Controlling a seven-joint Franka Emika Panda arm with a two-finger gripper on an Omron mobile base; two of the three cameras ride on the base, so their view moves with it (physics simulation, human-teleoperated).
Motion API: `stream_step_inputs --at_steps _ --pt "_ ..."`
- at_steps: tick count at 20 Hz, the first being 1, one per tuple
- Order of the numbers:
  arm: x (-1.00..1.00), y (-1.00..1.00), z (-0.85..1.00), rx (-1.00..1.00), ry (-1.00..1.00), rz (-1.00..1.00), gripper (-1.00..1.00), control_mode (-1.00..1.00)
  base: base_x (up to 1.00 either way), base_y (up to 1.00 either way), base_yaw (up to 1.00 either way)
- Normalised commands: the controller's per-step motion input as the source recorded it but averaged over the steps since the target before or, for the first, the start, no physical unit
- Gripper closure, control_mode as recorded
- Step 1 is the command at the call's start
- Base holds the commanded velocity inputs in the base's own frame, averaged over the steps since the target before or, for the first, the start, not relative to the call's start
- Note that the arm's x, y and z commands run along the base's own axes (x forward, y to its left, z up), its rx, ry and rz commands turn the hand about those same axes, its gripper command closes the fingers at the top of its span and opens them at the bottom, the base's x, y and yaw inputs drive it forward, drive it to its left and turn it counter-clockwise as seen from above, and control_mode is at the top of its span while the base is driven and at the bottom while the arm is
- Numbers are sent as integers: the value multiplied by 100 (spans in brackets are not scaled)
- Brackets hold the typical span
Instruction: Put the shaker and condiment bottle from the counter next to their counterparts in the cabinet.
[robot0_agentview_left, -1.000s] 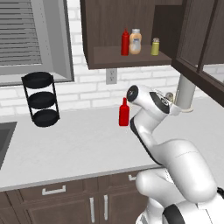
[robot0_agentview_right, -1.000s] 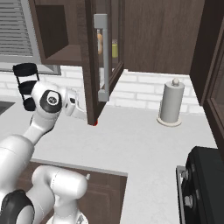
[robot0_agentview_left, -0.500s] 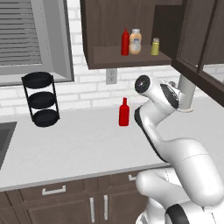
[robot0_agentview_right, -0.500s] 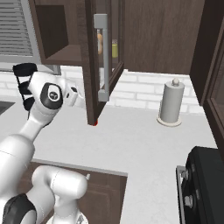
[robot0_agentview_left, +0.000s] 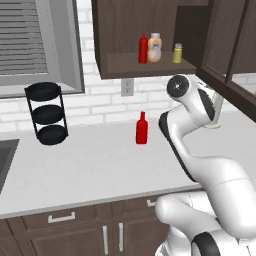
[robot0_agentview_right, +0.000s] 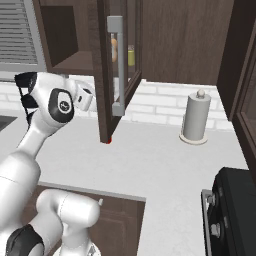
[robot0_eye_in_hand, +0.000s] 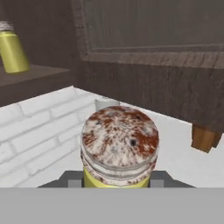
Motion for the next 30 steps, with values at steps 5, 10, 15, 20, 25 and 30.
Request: stream_step_inputs --at_steps 5,10,15,20,25,30 --pt "0 22 20 0 0 13 100 -100 0 0 0" --pt "0 37 1 -3 0 7 100 -100 0 0 0" --pt "0 1 33 0 -1 3 100 -100 0 0 0" --pt "0 0 32 1 0 6 100 -100 0 0 0" --pt "0 0 24 0 0 5 100 -100 0 0 0" --pt "0 3 6 0 0 3 100 -100 0 0 0"
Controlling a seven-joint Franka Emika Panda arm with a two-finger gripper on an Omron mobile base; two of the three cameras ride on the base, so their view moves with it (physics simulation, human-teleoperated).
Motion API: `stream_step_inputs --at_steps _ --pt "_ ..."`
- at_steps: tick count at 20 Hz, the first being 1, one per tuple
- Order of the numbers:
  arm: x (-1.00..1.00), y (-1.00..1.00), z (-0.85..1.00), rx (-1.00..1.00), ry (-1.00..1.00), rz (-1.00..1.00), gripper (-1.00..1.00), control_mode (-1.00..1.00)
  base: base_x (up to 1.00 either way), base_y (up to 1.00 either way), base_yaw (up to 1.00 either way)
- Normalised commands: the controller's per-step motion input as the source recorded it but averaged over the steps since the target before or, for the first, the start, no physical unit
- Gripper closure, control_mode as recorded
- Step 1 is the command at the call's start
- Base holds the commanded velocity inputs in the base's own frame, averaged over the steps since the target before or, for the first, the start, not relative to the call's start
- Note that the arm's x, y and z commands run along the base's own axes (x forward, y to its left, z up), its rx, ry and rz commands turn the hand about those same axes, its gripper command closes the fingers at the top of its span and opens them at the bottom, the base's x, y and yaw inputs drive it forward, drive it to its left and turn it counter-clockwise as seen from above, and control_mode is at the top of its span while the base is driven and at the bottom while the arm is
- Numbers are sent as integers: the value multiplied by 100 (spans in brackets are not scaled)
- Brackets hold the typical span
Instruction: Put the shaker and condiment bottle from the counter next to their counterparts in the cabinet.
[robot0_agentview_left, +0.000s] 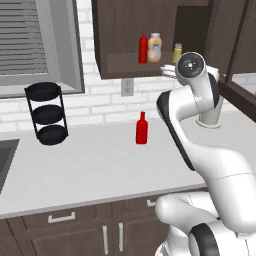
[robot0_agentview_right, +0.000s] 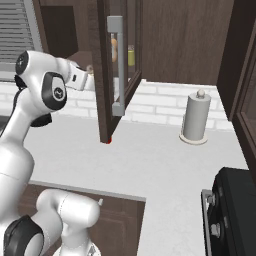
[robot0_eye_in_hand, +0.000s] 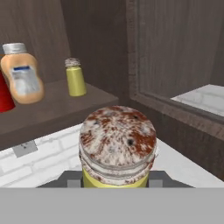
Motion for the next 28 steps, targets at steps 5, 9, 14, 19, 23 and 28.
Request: stream_step_inputs --at_steps 5,9,14,19,23,28 --pt "0 1 18 0 -2 1 100 -100 0 0 0" --pt "7 0 23 0 -1 3 100 -100 0 0 0" --pt "16 1 9 0 0 4 100 -100 0 0 0" --pt "21 3 5 0 0 3 100 -100 0 0 0" --pt "26 5 2 0 0 4 100 -100 0 0 0" --pt "35 0 0 0 0 4 100 -100 0 0 0"
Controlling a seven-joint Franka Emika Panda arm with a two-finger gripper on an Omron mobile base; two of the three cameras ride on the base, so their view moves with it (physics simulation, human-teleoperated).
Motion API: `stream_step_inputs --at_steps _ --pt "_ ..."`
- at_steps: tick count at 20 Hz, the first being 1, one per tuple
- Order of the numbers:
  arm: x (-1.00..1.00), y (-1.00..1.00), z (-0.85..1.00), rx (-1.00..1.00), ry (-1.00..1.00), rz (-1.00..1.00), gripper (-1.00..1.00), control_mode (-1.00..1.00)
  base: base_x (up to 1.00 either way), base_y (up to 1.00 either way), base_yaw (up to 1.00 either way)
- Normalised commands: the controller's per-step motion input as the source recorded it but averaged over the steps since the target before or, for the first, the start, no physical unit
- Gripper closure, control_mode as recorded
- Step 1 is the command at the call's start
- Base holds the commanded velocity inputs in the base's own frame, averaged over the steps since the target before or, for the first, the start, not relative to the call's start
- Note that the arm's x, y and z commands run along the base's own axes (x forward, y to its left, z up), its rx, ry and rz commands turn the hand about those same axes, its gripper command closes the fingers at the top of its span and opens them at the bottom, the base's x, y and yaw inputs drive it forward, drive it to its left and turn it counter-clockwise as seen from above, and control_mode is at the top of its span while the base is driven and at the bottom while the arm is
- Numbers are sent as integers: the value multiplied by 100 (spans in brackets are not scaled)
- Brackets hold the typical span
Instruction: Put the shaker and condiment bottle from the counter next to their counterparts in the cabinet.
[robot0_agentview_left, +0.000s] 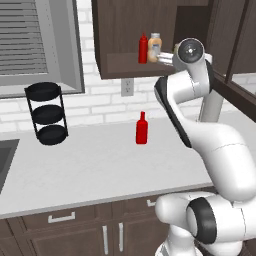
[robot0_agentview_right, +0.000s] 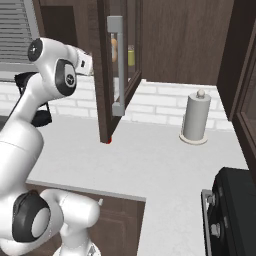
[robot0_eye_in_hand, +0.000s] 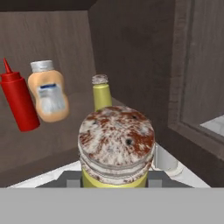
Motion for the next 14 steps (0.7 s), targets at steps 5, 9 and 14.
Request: stream_step_inputs --at_steps 5,9,14 --pt "37 0 0 -1 -3 3 100 -100 0 0 0" --pt "34 0 0 -6 -4 1 100 -100 0 0 0" --pt "20 0 0 -3 -1 1 100 -100 0 0 0"
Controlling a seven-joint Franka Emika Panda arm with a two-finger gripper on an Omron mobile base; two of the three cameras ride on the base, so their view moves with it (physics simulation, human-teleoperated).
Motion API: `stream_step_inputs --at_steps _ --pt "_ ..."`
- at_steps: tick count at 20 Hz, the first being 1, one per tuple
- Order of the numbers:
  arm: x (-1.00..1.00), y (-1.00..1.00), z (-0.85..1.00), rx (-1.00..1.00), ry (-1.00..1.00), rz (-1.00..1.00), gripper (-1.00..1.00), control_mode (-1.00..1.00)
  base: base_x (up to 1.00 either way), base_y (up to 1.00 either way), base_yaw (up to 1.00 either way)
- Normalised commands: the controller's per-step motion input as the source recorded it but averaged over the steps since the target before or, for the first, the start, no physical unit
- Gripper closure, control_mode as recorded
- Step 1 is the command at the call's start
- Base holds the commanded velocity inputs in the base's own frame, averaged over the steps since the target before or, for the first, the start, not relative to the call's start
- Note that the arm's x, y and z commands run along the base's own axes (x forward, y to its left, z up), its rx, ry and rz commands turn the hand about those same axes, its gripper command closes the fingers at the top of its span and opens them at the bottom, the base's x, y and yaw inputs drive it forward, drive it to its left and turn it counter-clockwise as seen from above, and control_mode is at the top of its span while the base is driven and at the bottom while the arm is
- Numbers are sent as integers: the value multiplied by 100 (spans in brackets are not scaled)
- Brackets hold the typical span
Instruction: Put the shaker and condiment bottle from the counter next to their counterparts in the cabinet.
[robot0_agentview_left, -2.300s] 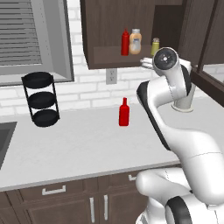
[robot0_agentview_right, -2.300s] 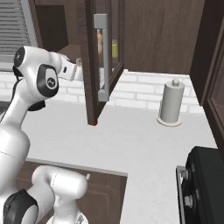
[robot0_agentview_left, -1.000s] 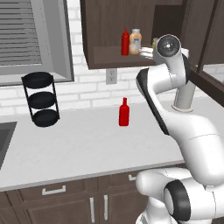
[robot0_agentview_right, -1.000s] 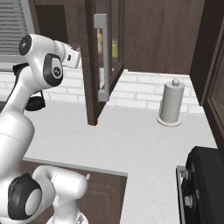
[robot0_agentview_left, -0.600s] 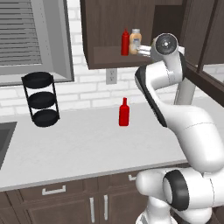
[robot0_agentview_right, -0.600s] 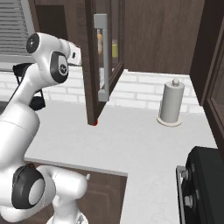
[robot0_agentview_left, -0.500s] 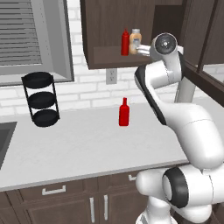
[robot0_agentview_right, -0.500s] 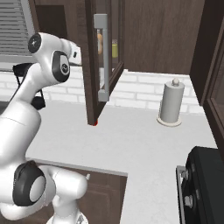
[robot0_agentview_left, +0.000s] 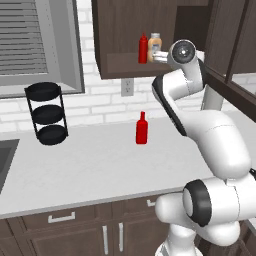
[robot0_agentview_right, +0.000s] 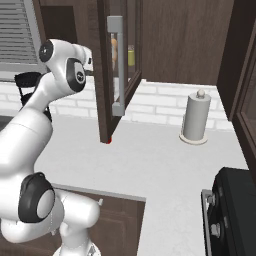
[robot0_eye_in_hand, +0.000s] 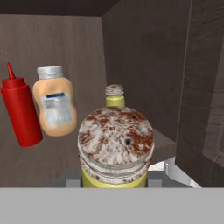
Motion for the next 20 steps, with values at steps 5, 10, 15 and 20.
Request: stream_step_inputs --at_steps 5,10,15,20 --pt "2 0 0 0 0 1 100 -100 0 0 0" --pt "13 0 0 0 0 0 100 -100 0 0 0" --pt "19 -1 0 0 0 0 100 -100 0 0 0" --pt "20 -3 0 0 0 0 100 -100 0 0 0"
